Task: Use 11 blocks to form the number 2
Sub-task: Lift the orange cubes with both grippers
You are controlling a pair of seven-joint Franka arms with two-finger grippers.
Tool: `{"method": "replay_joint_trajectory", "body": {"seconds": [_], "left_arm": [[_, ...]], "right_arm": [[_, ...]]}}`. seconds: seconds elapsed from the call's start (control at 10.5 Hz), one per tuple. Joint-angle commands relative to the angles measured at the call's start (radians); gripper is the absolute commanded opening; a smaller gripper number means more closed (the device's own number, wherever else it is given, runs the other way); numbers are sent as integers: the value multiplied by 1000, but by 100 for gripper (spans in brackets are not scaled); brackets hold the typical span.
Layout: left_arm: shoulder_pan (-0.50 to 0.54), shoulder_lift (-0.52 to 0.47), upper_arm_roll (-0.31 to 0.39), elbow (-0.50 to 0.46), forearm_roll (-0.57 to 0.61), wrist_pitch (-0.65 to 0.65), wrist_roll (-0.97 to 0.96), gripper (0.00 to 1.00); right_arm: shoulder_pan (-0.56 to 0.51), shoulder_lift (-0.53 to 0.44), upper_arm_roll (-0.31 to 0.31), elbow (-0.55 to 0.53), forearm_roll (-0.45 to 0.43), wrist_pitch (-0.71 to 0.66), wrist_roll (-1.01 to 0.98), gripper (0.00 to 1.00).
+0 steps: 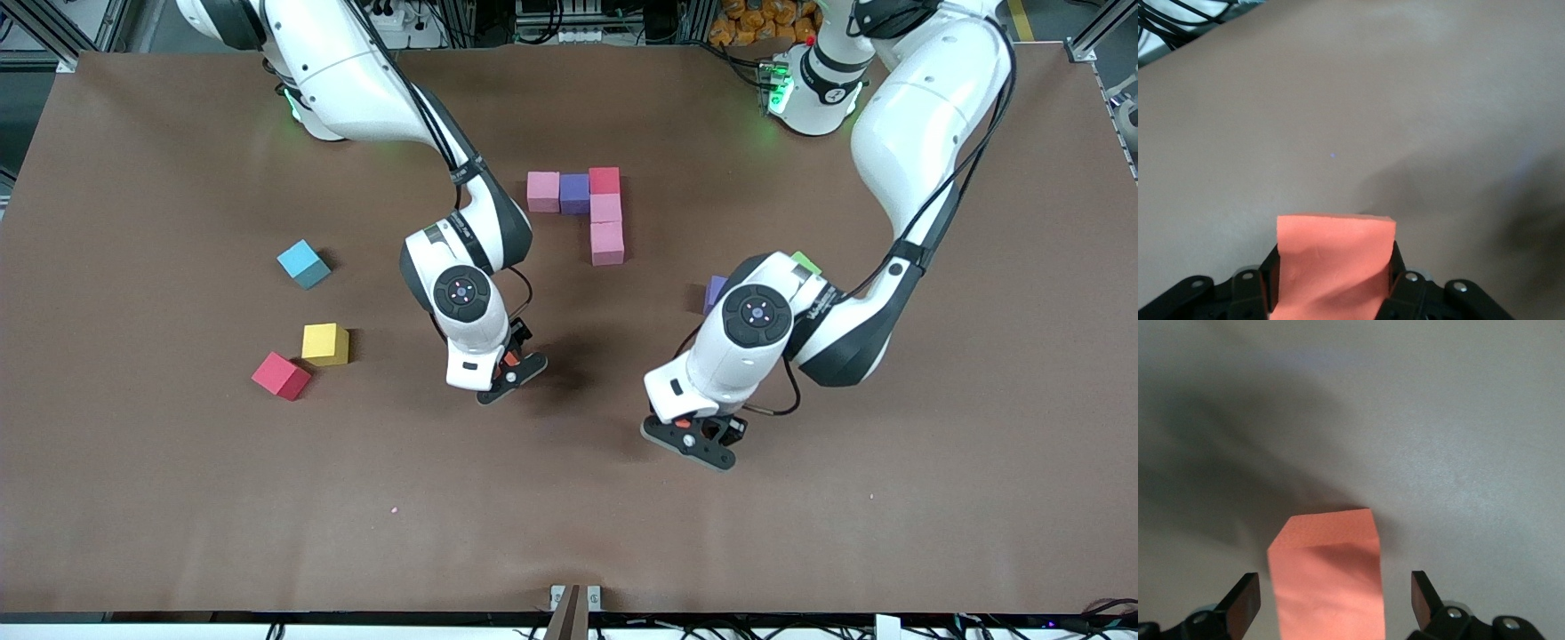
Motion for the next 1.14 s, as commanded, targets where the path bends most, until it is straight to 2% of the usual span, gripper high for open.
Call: {"method": "replay_joint_trajectory", "body": {"seconds": [0.0,0.1,0.19,0.29,0.48,0.67,0.86,0.95,1.05], "left_arm": [[110,-70,-90,-152,-21,-4,-14,19],[167,-79,-139,-196,-19,-4,-14,19],[233,-99,-195,-249,-18,-4,-14,19],[290,-117,-242,-301,-16,-4,-14,19],[342,-130,-308,-393,-2,-3,-32,17],[318,-200,-318,-486,33,13,-171,12],[277,-222,-321,-615,89,124,-360,11],[257,-222,-321,-669,131,185,-420,11],[216,-222,-321,-695,181,206,-478,11]], "right_arm": [[-14,13,7,-2,-19,29,-10,100],[-11,13,7,-8,-16,39,-10,56],[-5,13,7,-10,-15,39,-9,17],[-9,9,9,-9,-13,34,-9,12],[-37,-16,9,-8,-13,23,-60,12],[-80,-47,9,-5,-11,-24,-151,12],[-119,-88,9,-8,-11,-94,-257,12],[-123,-117,7,-28,-11,-114,-303,12],[-126,-167,7,-92,-11,-101,-327,12]]}}
